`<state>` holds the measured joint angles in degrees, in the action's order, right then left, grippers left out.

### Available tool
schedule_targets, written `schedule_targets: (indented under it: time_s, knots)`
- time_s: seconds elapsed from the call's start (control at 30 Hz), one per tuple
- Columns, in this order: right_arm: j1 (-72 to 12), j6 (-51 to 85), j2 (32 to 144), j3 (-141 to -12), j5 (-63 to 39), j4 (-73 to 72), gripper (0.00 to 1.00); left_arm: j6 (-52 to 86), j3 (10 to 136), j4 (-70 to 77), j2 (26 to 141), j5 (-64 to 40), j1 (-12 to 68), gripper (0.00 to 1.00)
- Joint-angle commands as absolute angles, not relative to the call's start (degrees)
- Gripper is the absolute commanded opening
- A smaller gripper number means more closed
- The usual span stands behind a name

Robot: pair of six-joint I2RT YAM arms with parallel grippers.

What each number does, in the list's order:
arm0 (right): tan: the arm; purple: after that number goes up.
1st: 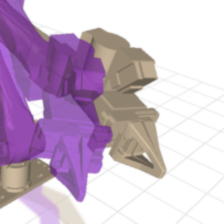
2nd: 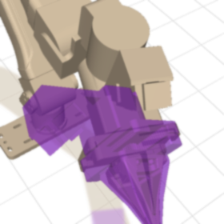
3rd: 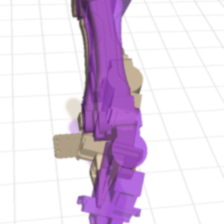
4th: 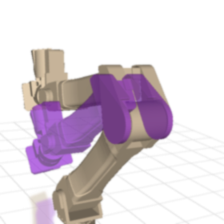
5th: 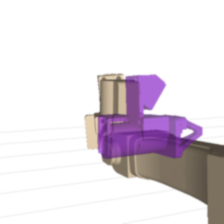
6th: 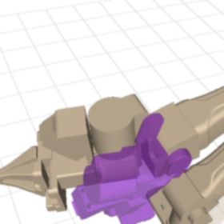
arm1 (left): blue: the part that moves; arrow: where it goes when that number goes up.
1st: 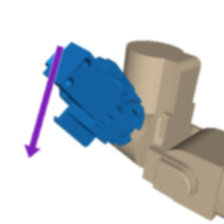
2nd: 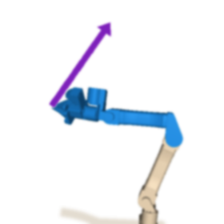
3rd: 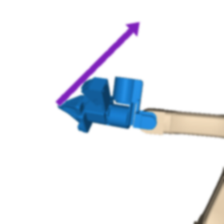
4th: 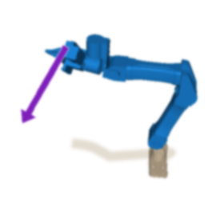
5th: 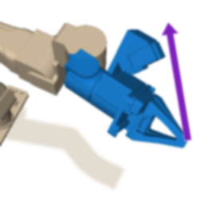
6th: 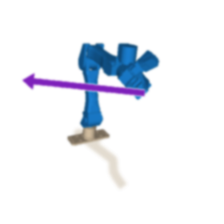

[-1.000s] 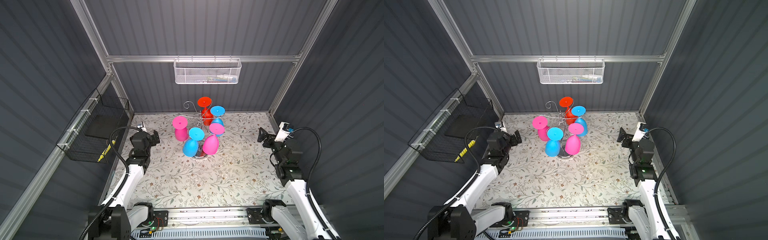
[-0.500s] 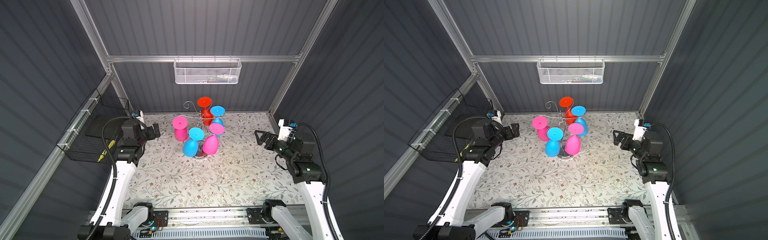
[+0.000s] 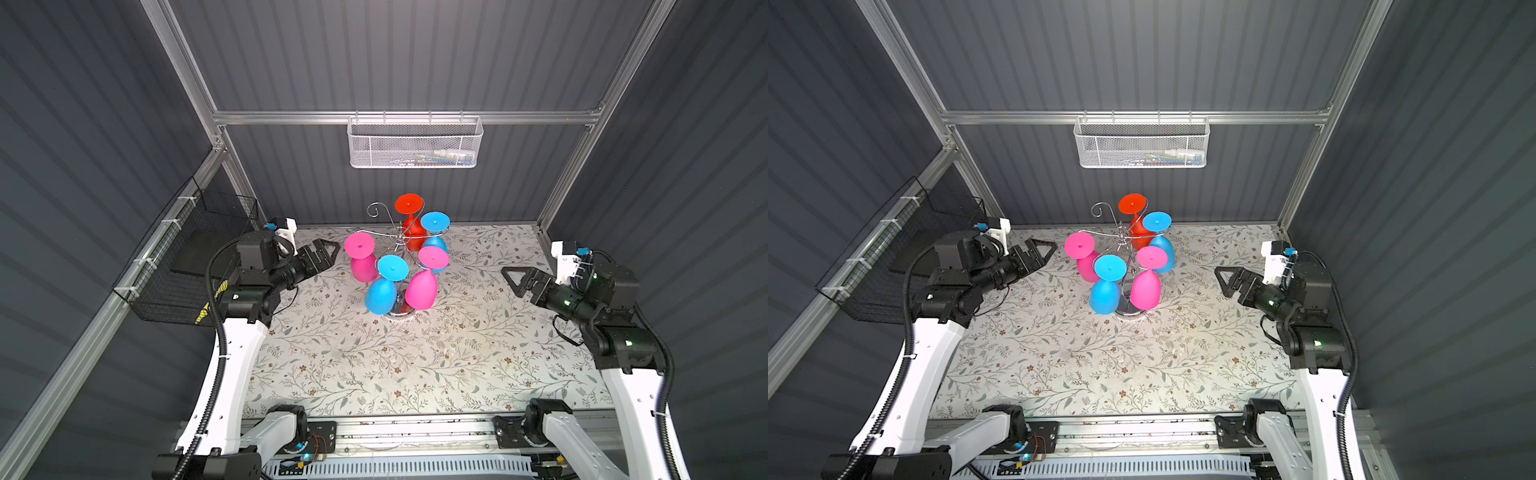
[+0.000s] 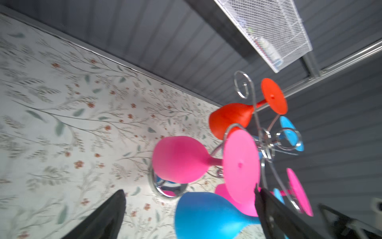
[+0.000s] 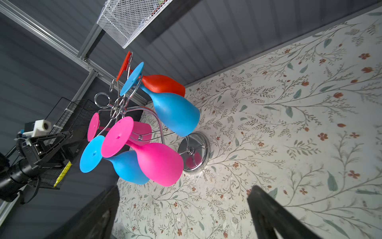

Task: Take the wine glass off the wine glass rack
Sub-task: Pick up the wine glass from the wine glass rack.

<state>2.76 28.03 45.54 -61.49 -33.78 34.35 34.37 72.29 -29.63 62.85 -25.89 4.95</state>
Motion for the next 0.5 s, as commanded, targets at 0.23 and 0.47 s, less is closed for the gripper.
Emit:
schedule_targets:
  time_s: [0.23,0.47]
  knots:
    - [1.1,30.1,45.1,-63.0,-38.0,35.0,0.99,60.5,65.0,-9.0,61.3,-42.8,5.4,0.93]
    - [0.2,30.9,45.5,-62.3,-38.1,33.9,0.99,60.9,63.1,-9.9,61.2,-43.0,5.4,0.8]
